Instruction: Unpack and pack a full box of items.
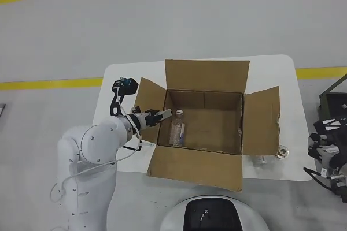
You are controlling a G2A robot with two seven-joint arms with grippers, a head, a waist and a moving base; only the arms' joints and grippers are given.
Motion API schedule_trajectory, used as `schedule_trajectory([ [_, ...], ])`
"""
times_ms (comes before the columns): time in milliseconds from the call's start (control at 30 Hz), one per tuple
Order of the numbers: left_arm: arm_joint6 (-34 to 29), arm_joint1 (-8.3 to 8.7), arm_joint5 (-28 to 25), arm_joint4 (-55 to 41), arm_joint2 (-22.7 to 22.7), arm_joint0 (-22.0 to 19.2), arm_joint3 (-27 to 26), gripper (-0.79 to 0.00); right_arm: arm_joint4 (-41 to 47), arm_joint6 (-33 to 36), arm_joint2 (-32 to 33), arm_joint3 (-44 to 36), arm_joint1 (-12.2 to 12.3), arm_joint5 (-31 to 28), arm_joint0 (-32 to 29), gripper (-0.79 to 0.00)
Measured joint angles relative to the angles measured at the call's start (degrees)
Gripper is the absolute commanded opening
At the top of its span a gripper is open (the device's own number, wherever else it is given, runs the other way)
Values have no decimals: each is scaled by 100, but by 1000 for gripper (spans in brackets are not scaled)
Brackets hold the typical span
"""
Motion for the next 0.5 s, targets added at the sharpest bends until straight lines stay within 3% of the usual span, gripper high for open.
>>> schedule_trajectory([
  [333,0,0,0,0,0,0,0,0,-192,-55,-191,-77,3,-129,-75,-785],
  [500,0,0,0,0,0,0,0,0,-505,479,-680,-149,-5,267,-55,-785],
])
